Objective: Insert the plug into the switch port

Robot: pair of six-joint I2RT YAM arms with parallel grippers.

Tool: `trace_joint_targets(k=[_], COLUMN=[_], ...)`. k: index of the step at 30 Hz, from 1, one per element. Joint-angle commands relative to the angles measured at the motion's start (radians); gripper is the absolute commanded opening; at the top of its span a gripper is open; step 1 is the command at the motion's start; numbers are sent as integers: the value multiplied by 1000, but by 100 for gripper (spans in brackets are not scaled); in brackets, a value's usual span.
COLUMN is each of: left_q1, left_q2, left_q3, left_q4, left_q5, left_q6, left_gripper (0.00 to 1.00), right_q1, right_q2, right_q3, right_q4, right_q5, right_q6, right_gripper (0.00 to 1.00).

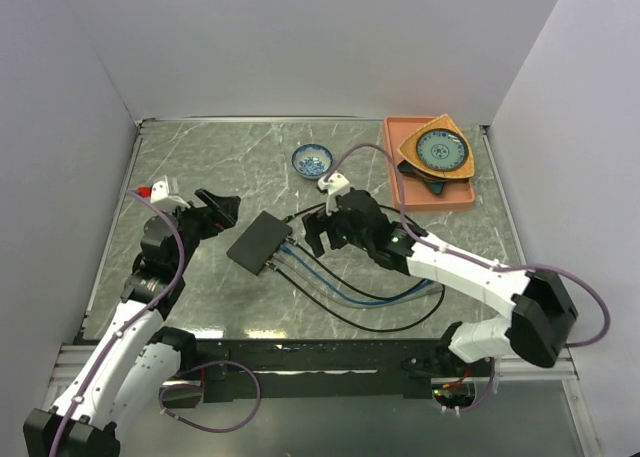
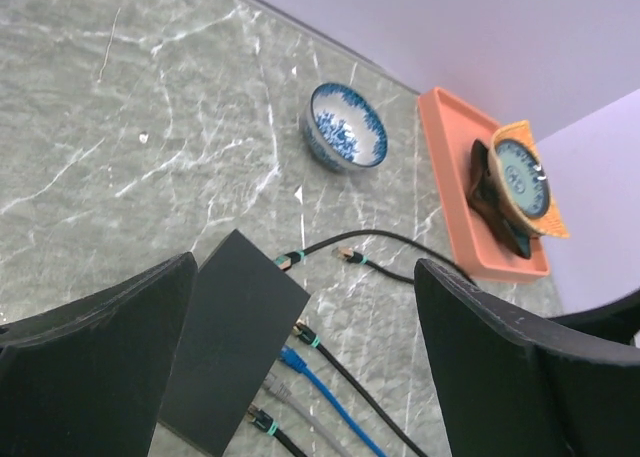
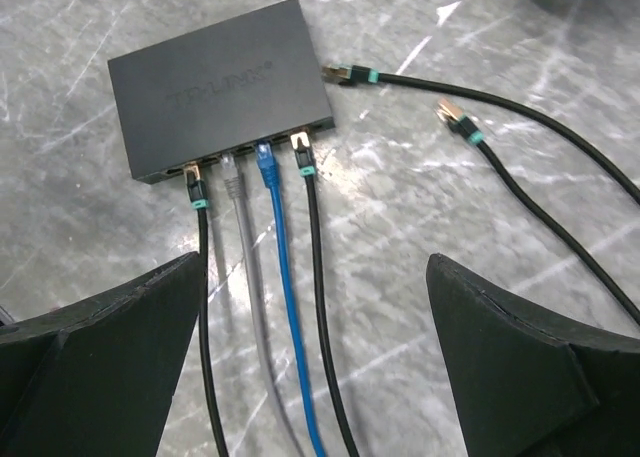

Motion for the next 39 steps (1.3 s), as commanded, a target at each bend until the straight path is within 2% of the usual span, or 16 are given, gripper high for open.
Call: trace_joint_targets(k=[1,11,18,27,34,39], left_q1=[1,2,2,2,2,1], left_q2=[-43,-28,-93,-238,-273,-264], left_q3=[-16,3,-14,-19,-39,-59], left_q4=[53,21,13,-50,-40,-22], left_q5=[-25,-97,-116,-229,-259,-249], left_q6=[-18,-22,-5,15,50,81], left_gripper=[96,96,96,96,96,96], right_q1=[6,6,9,7,7,9], right_q2=[-125,-410,-624,-694,-694,-658], right_q3=[-71,-301,-415,-417,-418,-453], right_q4=[27,-10,6,38,65,180], right_q5=[66,225,241,170,185,166], right_q6=[45,86,57,9,0,-130], right_gripper=[99,99,99,99,99,99])
